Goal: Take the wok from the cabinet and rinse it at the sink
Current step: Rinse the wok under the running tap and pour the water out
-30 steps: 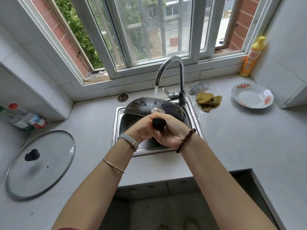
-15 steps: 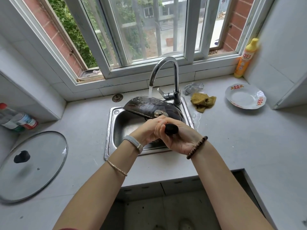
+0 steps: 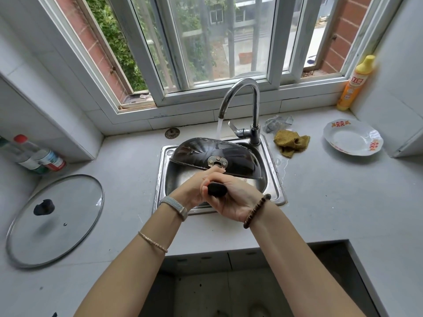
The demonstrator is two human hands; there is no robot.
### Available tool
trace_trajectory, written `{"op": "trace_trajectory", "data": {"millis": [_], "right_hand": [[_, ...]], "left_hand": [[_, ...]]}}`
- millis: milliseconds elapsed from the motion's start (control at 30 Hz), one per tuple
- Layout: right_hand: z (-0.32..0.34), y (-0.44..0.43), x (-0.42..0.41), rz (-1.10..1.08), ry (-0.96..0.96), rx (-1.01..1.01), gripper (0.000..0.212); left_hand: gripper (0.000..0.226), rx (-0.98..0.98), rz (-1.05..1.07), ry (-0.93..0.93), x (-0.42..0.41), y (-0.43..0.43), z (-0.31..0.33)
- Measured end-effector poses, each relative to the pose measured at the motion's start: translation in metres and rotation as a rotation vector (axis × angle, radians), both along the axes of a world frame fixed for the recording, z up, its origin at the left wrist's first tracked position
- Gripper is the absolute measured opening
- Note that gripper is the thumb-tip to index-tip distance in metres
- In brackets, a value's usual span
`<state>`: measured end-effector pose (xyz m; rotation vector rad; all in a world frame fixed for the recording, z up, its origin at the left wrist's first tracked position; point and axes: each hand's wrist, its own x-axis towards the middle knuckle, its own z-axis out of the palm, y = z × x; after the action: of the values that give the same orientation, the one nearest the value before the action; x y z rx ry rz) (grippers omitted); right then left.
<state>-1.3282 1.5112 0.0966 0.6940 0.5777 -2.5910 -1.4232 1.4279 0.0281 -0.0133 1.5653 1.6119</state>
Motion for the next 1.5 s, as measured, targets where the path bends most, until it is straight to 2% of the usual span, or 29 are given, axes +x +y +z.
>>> {"op": "trace_trajectory", "data": {"millis": [133,233,367,467,567,700,800,900,1000,1167,1300,1500], "right_hand": [[0.004,-0.008,0.0,-0.014,-0.003,0.022,0.012],[0.01,-0.008,-0.005,-0.027,0.001,0.048,0.007],[0.021,0.007,-0.012,-0.074,-0.004,0.055,0.008],[0.026,0.025,-0.016,-0.038,-0.012,0.009,0.009],[0.027,0.039,-0.018,-0.041,-0.023,-0.051,0.008],[0.023,0.046,-0.018,-0.054,-0.002,-0.114,0.027],[0.023,0.042,-0.018,-0.041,-0.01,-0.086,0.026],[0.024,0.029,-0.017,-0.032,-0.019,-0.024,0.015],[0.018,0.012,-0.012,-0.015,-0.024,0.051,0.009],[0.003,-0.012,0.003,0.004,-0.03,0.092,0.015],[-0.008,-0.02,0.018,0.063,-0.04,0.115,0.011],[-0.027,-0.022,0.044,0.135,-0.033,0.116,0.003]], "left_hand": [[0.024,0.014,-0.001,0.016,-0.002,-0.008,-0.006],[0.017,0.069,0.004,-0.015,-0.005,-0.006,0.001],[0.011,0.146,0.004,0.034,-0.008,0.006,0.015],[0.026,0.115,-0.023,0.09,-0.009,0.022,0.021],[0.029,0.128,-0.037,0.117,-0.009,0.038,0.024],[0.03,0.111,-0.057,0.134,-0.011,0.044,0.025],[0.031,0.088,-0.044,0.143,-0.009,0.041,0.027],[0.031,0.079,0.0,0.082,-0.005,0.029,0.026],[0.022,0.101,0.01,-0.01,-0.005,0.012,0.019],[0.021,0.024,0.027,-0.073,0.005,-0.011,0.004],[0.024,0.032,0.009,-0.163,0.019,-0.02,-0.003],[0.016,-0.016,0.02,-0.192,0.042,-0.023,-0.01]]}}
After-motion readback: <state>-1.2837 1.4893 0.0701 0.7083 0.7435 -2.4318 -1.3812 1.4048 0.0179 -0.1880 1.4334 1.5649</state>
